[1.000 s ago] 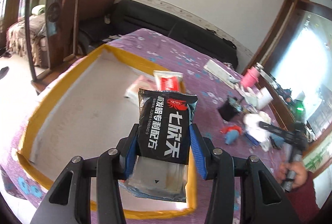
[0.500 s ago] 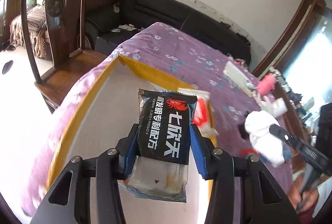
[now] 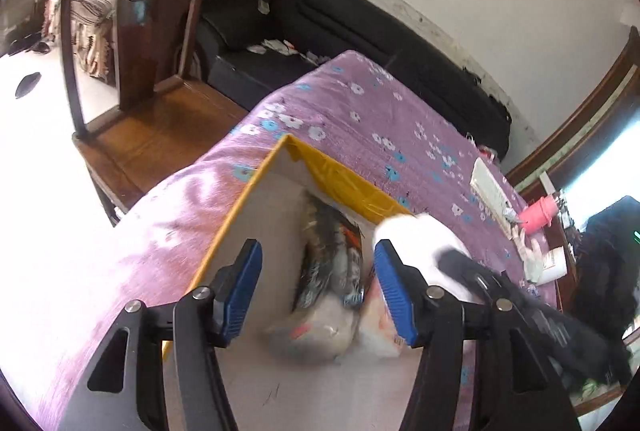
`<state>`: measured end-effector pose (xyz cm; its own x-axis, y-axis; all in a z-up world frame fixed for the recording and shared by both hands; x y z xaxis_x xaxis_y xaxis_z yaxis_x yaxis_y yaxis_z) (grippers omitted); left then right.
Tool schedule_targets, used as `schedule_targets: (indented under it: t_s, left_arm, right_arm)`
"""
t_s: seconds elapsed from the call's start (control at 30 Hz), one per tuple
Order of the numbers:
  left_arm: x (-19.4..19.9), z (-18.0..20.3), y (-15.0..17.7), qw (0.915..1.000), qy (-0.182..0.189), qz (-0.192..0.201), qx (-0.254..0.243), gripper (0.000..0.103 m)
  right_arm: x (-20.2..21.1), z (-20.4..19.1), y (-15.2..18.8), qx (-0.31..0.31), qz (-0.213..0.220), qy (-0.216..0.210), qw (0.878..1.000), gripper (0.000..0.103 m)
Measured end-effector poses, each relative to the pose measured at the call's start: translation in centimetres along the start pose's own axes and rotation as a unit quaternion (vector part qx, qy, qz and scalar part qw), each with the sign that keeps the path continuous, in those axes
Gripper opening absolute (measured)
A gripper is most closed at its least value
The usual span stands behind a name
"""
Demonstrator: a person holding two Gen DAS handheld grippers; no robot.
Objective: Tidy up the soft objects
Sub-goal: 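Release snack bag in box with left tool while right tool drops white bag, then grasp the blue plush toy by its red wrapping with the left tool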
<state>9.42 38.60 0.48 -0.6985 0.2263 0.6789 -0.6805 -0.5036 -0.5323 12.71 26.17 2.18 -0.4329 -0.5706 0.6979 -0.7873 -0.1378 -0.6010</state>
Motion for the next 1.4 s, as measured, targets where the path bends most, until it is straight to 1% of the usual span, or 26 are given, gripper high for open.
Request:
schedule_targets:
  t_s: [0.07, 0.13, 0.2, 0.23, 0.27, 0.3, 0.37, 0.4, 0.43, 0.47, 0.5, 0.57, 0.6, 0.67, 0.73, 0.8, 0.87, 0.93, 1.0, 1.1, 1.17, 1.23, 1.27, 1.33, 1.37, 1.4]
  left_arm:
    - [1.6, 0.1, 0.3, 0.9998, 0.012, 0.015, 0.008, 0.064]
    - [3.3, 0.4, 0.9, 0.9993, 0.020, 0.031, 0.010, 0.068]
    - [4.4, 0.7, 1.3, 0.9989, 0.023, 0.040, 0.007, 0.072]
    - [5.2, 1.0, 1.6, 0.9986, 0.023, 0.047, 0.004, 0.075]
    - [5.8, 1.2, 1.8, 0.9983, 0.024, 0.053, 0.001, 0.077]
    - [6.4, 1.5, 2.0, 0.9980, 0.023, 0.060, -0.005, 0.078]
    - [7.5, 1.9, 2.3, 0.9970, 0.013, 0.074, -0.016, 0.079]
    - [8.1, 2.3, 2.6, 0.9964, 0.011, 0.081, -0.023, 0.079]
    - [8.3, 2.6, 2.9, 0.9960, 0.011, 0.085, -0.027, 0.080]
    - [8.7, 3.3, 3.3, 0.9955, 0.014, 0.088, -0.034, 0.080]
    - [8.8, 3.8, 3.6, 0.9952, 0.017, 0.088, -0.039, 0.080]
    - [9.2, 5.9, 4.9, 0.9941, 0.028, 0.088, -0.057, 0.081]
    - [9.3, 6.9, 5.5, 0.9933, 0.035, 0.089, -0.066, 0.082]
    - [9.5, 8.9, 6.7, 0.9911, 0.048, 0.089, -0.087, 0.084]
    - [9.4, 11.5, 8.7, 0.9875, 0.060, 0.088, -0.116, 0.090]
    - [8.7, 13.7, 10.7, 0.9848, 0.067, 0.078, -0.141, 0.091]
    - [7.2, 16.3, 13.4, 0.9818, 0.076, 0.049, -0.167, 0.091]
    - [5.6, 17.9, 15.4, 0.9802, 0.076, 0.023, -0.181, 0.091]
    - [3.9, 19.5, 17.5, 0.9775, 0.074, -0.006, -0.197, 0.091]
    - [2.2, 21.3, 19.4, 0.9716, 0.066, -0.030, -0.226, 0.091]
    - [0.6, 23.0, 20.9, 0.9620, 0.051, -0.042, -0.265, 0.091]
    - [-0.9, 24.0, 21.8, 0.9552, 0.035, -0.051, -0.289, 0.091]
    - [-1.7, 24.6, 22.3, 0.9515, 0.032, -0.057, -0.300, 0.091]
    - [-3.9, 25.6, 23.2, 0.9450, 0.019, -0.071, -0.319, 0.091]
    - [-4.6, 25.9, 23.3, 0.9431, 0.016, -0.074, -0.324, 0.091]
    - [-5.7, 26.6, 23.7, 0.9392, 0.015, -0.078, -0.334, 0.091]
  right_arm:
    - [-1.4, -0.2, -0.4, -0.018, -0.002, -0.017, 1.000, 0.014]
    - [-3.1, -0.3, -0.6, -0.017, -0.013, -0.013, 1.000, 0.014]
    - [-4.4, 0.5, -0.1, -0.016, -0.033, 0.011, 0.999, 0.026]
    - [-4.1, 0.7, 0.1, -0.018, -0.034, 0.009, 0.999, 0.033]
    - [-3.3, 0.7, 0.2, -0.016, -0.026, 0.003, 1.000, 0.040]
    - [-2.4, 0.8, 0.2, -0.009, -0.017, 0.006, 1.000, 0.044]
    - [0.4, 1.0, 0.2, 0.013, 0.007, 0.018, 1.000, 0.065]
    - [2.4, 1.2, 0.3, 0.027, 0.022, 0.025, 0.999, 0.069]
    - [4.1, 1.6, 0.5, 0.039, 0.034, 0.034, 0.998, 0.076]
    - [6.2, 2.1, 0.7, 0.053, 0.047, 0.049, 0.996, 0.081]
    - [8.2, 2.8, 1.0, 0.068, 0.059, 0.064, 0.994, 0.083]
    - [11.9, 4.6, 1.9, 0.098, 0.076, 0.111, 0.986, 0.095]
    - [13.6, 5.9, 2.5, 0.113, 0.084, 0.140, 0.980, 0.097]
    - [16.8, 9.0, 3.9, 0.128, 0.093, 0.195, 0.968, 0.099]
    - [19.8, 13.2, 5.9, 0.115, 0.099, 0.246, 0.957, 0.100]
    - [22.2, 17.2, 7.7, 0.075, 0.103, 0.267, 0.955, 0.100]
    - [23.7, 21.3, 9.8, 0.022, 0.103, 0.268, 0.958, 0.100]
    - [24.8, 25.1, 11.6, -0.030, 0.102, 0.261, 0.959, 0.100]
    - [25.9, 28.2, 12.9, -0.073, 0.117, 0.256, 0.957, 0.100]
    - [27.7, 32.1, 13.8, -0.116, 0.148, 0.254, 0.949, 0.100]
    - [28.6, 33.5, 14.3, -0.132, 0.169, 0.247, 0.945, 0.100]
    - [29.4, 34.5, 14.7, -0.147, 0.195, 0.231, 0.942, 0.100]
    - [29.3, 34.8, 14.9, -0.154, 0.202, 0.224, 0.941, 0.100]
    - [29.2, 35.3, 15.1, -0.166, 0.201, 0.208, 0.943, 0.100]
    - [29.8, 35.3, 14.9, -0.166, 0.214, 0.203, 0.941, 0.100]
    - [30.4, 35.5, 14.9, -0.169, 0.225, 0.205, 0.937, 0.100]
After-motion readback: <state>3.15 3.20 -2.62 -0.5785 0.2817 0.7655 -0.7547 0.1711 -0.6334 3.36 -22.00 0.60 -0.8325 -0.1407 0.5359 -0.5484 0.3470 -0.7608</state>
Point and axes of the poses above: each gripper's, at about its wrist camera, not at the fingertips, and x roughly against the way its jaws point, z to its right, y to its underside, the point moved 10 cm from there along -x, roughly the way its jaws point, and after that the axes turned 3 degrees about x, right-handed, at the moved point
